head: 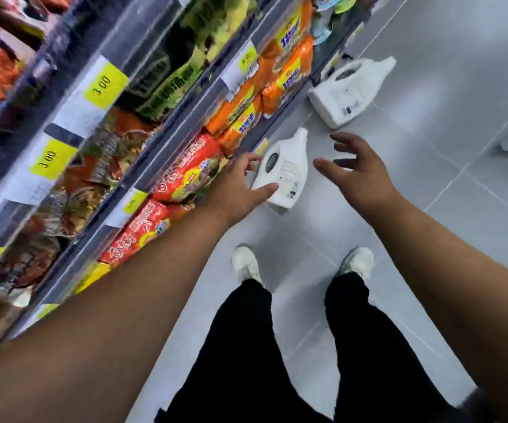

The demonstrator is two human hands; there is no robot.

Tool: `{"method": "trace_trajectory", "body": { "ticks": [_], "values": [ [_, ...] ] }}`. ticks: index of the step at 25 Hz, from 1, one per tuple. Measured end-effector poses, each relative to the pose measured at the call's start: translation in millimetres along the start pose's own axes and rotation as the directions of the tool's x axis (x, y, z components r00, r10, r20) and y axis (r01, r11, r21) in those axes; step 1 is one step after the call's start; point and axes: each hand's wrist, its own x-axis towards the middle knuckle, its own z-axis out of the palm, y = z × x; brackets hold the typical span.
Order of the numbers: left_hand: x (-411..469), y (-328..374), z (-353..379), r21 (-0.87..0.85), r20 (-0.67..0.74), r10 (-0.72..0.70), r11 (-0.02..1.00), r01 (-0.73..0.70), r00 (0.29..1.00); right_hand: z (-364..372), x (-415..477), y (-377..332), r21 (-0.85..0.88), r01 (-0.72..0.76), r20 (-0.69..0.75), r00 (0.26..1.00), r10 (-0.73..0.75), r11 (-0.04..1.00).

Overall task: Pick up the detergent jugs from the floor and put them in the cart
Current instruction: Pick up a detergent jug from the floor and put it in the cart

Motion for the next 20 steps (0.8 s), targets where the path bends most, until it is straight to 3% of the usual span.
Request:
{"method": "trace_trajectory", "body": {
  "ticks": [5,11,14,17,20],
  "values": [
    [72.3,-100.0,103.1,0.048,-0.010,-0.147,0.988,0.148,0.989,28.2,98.2,115.1,-0.074,0.009,0.108,0.994,-0.001,0.997],
    [171.2,-222.7,204.1,-0.167,-0.165,-0.272,0.955,0.245,0.948,76.6,227.5,251.8,-0.174,0.054,0.123,0.992,-0.033,0.983],
    [216.2,-273.4,257.8,-0.320,-0.332,-0.363,0.912,0.258,0.870,111.6,290.8,306.3,-0.258,0.148,0.189,0.977,-0.100,0.955],
    [251.0,-310.0,296.7,-0.245,-0.446,-0.376,0.924,0.293,0.813,139.2,339.5,342.9,-0.283,0.147,0.206,0.974,-0.089,0.948],
    [277.4,-345.0,309.2,-0.205,-0.457,-0.283,0.956,0.210,0.843,163.0,370.5,376.5,-0.313,0.179,0.203,0.972,-0.119,0.933]
  ]
}}
